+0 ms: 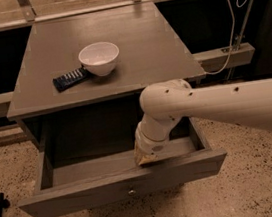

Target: Open top drawer

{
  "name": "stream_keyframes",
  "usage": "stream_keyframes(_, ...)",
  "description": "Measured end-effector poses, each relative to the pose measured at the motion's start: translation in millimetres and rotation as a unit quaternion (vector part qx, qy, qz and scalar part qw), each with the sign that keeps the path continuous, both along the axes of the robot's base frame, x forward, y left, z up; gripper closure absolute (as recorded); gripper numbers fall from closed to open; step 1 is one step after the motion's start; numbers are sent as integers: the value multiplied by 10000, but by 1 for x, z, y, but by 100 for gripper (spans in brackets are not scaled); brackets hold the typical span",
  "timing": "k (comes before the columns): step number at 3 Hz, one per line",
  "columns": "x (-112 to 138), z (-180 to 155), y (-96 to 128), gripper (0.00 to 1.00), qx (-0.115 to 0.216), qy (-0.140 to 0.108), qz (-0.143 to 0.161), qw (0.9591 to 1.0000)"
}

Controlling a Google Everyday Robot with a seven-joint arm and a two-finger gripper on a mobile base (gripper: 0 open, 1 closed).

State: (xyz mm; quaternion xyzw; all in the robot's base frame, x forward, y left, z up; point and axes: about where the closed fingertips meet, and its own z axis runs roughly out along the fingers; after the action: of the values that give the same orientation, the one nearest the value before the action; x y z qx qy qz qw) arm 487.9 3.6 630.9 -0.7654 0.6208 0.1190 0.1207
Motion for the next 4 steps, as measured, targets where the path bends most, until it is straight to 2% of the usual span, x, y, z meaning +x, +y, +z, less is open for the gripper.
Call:
stream_keyframes(1,-8,5,0,100,115,93,75,9999)
stream_keyframes(2,-25,20,-4,100,477,230,217,9984)
stream_keyframes(3,-24,20,-4,100,479,229,217,9984)
stream_keyframes(4,-26,45,-21,100,880,-71,120,9960)
